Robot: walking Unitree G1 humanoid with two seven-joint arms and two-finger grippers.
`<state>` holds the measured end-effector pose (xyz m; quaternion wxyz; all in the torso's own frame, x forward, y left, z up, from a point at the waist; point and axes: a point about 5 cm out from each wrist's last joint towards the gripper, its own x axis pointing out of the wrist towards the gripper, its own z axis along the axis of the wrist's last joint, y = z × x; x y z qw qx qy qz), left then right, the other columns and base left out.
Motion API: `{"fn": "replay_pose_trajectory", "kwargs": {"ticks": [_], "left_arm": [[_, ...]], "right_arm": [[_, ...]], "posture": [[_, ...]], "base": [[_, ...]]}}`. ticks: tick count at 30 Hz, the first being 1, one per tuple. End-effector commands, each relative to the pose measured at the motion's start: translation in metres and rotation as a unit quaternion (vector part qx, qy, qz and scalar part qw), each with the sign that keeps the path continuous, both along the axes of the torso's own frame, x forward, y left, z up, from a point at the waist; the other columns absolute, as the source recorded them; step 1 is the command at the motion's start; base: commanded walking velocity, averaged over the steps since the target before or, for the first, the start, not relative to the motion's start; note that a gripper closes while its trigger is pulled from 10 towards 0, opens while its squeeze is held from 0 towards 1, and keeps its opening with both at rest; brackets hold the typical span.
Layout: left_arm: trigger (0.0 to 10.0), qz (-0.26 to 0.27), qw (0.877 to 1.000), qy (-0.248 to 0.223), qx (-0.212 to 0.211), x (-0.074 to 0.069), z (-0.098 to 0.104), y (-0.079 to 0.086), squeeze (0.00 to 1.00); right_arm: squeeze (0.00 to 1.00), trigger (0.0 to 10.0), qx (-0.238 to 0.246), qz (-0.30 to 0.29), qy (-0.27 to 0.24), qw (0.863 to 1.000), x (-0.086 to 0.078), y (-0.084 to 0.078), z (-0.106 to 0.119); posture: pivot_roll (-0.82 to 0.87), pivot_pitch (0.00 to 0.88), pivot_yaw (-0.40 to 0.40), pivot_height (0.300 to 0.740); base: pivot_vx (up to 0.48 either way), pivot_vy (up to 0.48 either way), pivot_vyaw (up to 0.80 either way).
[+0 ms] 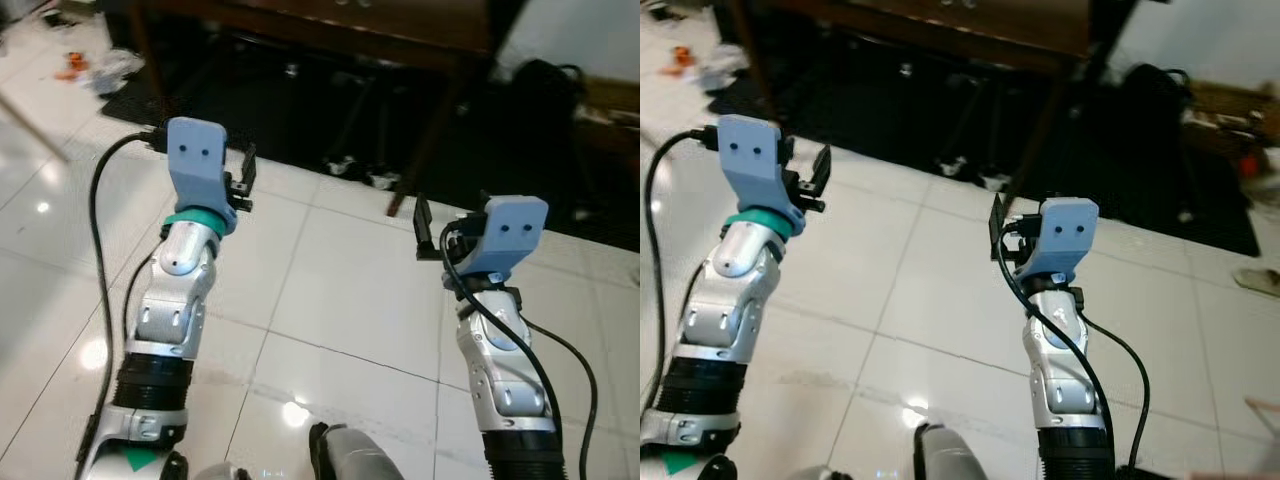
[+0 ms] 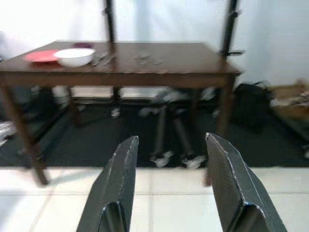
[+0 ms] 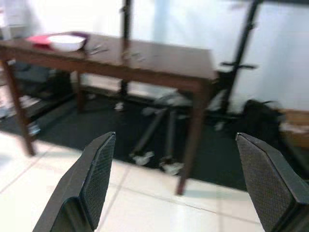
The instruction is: Setting the table
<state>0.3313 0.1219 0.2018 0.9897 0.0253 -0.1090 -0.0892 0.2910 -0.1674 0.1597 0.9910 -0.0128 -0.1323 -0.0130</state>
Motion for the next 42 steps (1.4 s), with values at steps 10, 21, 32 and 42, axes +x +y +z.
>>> {"fn": "replay_pose_trajectory", "kwargs": {"ticks": [10,21,32,42], "left_arm": [[10.0,0.008,1.0,0.005,0.006,0.0001,-0.003,0.0043,0.0],[10.0,0.019,1.0,-0.001,0.012,0.0009,-0.002,0.0064,0.0],[10.0,0.049,0.998,0.002,0.03,0.0046,-0.0031,0.0109,0.0],[10.0,0.048,0.998,0.006,0.031,0.0021,-0.0054,0.0089,0.0]], "right_arm": [[0.0,10.0,-0.003,-0.003,0.012,1.0,-0.0018,-0.0006,-0.0058],[0.0,10.0,-0.001,-0.003,0.01,1.0,-0.0013,-0.0001,-0.0054],[0.0,10.0,-0.002,-0.001,0.002,1.0,-0.0023,0.0014,-0.0014],[0.0,10.0,-0.002,0.0,-0.001,1.0,-0.0036,0.0025,0.0005]], "posture": [[-0.01,0.032,-0.004,0.74],[-0.01,0.033,-0.001,0.74],[-0.01,0.048,0.002,0.74],[-0.01,0.069,0.004,0.74]], "base": [[0.0,0.0,-0.8],[0.0,0.0,-0.72],[0.464,0.0,0.0],[0.462,0.0,0.0]]}}
